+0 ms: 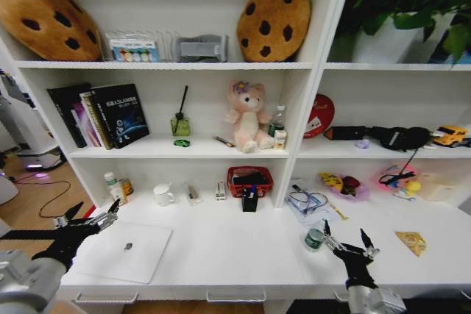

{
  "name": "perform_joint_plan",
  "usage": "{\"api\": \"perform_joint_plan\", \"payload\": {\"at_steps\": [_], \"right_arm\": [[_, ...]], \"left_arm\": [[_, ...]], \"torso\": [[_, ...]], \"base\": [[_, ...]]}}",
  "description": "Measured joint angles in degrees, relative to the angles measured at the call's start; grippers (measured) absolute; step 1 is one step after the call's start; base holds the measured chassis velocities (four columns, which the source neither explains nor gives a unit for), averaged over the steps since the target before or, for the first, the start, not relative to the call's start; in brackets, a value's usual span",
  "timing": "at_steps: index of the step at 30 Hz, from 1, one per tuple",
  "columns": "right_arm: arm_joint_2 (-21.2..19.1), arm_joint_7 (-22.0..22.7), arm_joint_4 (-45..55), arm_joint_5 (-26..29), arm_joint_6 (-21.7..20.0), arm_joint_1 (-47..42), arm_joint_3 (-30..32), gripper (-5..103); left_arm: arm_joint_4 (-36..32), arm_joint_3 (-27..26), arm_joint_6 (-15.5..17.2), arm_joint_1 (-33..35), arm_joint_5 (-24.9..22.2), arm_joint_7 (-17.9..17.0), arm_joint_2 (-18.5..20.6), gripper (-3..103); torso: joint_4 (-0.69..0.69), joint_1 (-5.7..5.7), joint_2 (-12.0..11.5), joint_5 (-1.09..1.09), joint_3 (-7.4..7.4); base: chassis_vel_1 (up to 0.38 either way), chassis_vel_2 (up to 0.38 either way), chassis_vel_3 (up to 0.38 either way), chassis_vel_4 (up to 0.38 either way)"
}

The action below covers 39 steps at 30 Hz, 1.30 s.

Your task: Organize the objects on the table.

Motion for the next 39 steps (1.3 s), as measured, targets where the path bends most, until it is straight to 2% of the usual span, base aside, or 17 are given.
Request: {"api": "perform_joint_plan", "payload": {"at_steps": [2,4,8,11,13,16,18,22,23,25,26,29,32,34,36,37,39], "right_arm": [[0.5,-0.9,-0.3,-3.2,0.5,-0.1,-1.3,100],[0.7,-1.7,-0.3,-4.9,0.2,-0.6,-2.1,100],[0.8,-4.2,-0.4,-6.0,-0.1,-1.9,-4.1,100],[-0.4,-9.7,-2.8,-8.2,2.5,-1.1,-5.4,100],[-1.0,-10.6,-3.6,-8.4,2.7,-0.1,-5.8,100],[-2.4,-11.5,-5.9,-6.2,1.3,2.7,-7.3,102],[-2.9,-11.4,-7.6,-4.7,0.6,4.3,-8.1,99],[-3.9,-10.1,-10.9,0.6,-2.6,8.0,-11.0,83],[-3.9,-10.1,-10.9,0.6,-2.6,8.0,-11.0,83],[-4.1,-10.0,-11.1,1.1,-3.0,8.5,-11.7,71],[-4.1,-10.0,-11.1,1.1,-3.0,8.5,-11.7,71],[-4.3,-10.0,-11.1,1.2,-3.2,8.5,-11.9,55],[-4.3,-10.0,-11.1,1.3,-3.2,8.4,-11.9,50],[-4.3,-10.0,-10.7,1.3,-3.2,8.0,-11.8,39],[-4.2,-10.0,-10.5,1.3,-3.2,7.7,-11.7,39],[-4.0,-10.2,-10.1,1.2,-3.1,7.1,-11.5,33],[-3.9,-10.4,-9.1,1.2,-3.0,6.0,-11.2,30]], "left_arm": [[0.0,0.0,0.0,0.0,0.0,0.0,0.0,100],[0.0,0.0,0.0,0.0,0.0,0.0,0.0,100],[0.0,0.0,0.0,0.0,0.0,0.0,0.0,100],[0.0,0.0,0.0,0.0,0.0,0.0,0.0,100],[0.0,0.0,0.0,0.0,0.0,0.0,0.0,100],[0.0,0.0,0.0,0.0,0.0,0.0,0.0,100],[0.0,0.0,0.0,0.0,0.0,0.0,0.0,100],[0.0,0.0,0.0,0.0,0.0,0.0,0.0,100],[0.0,0.0,0.0,0.0,0.0,0.0,0.0,100],[0.0,0.0,0.0,0.0,0.0,0.0,0.0,100],[0.0,0.0,0.0,0.0,0.0,0.0,0.0,100],[0.0,0.0,0.0,0.0,0.0,0.0,0.0,100],[0.0,0.0,0.0,0.0,0.0,0.0,0.0,100],[0.0,0.0,0.0,0.0,0.0,0.0,0.0,100],[0.0,0.0,0.0,0.0,0.0,0.0,0.0,100],[0.0,0.0,0.0,0.0,0.0,0.0,0.0,100],[0.0,0.0,0.0,0.0,0.0,0.0,0.0,100]], "torso": [[0.01,-0.01,0.0,0.08,0.0],[0.02,-0.02,0.0,0.0,0.0],[-0.04,-0.01,0.0,0.05,0.0],[-0.03,-0.02,0.0,-0.06,-0.01],[0.01,-0.01,0.0,0.0,0.0],[0.01,-0.01,0.0,-0.04,-0.01],[0.01,-0.01,0.0,-0.02,-0.01],[-0.01,-0.01,0.0,0.02,0.0],[-0.01,-0.01,0.0,0.02,0.0],[0.0,-0.01,0.0,0.02,0.0],[0.0,-0.01,0.0,0.02,0.0],[0.0,-0.01,0.0,0.0,0.0],[0.0,-0.01,0.0,0.0,0.0],[0.0,-0.01,0.0,0.0,0.0],[0.0,-0.01,0.0,0.0,0.0],[-0.01,-0.01,0.0,0.01,0.0],[0.0,-0.01,0.0,0.01,0.0]], "base": [[-0.189,-0.224,0.244,0.187],[-0.131,-0.183,0.198,0.139],[-0.056,-0.124,0.052,0.035],[0.019,0.036,-0.033,-0.042],[0.075,0.075,-0.055,-0.054],[0.083,0.081,-0.028,-0.036],[0.0,0.0,0.0,0.0],[0.0,0.0,0.0,0.0],[0.0,0.0,0.0,0.0],[0.0,0.0,0.0,0.0],[0.0,0.0,0.0,0.0],[0.0,0.0,0.0,0.0],[0.0,0.0,0.0,0.0],[0.0,0.0,0.0,0.0],[0.0,0.0,0.0,0.0],[0.0,0.0,0.0,0.0],[0.0,0.0,0.0,0.0]]}}
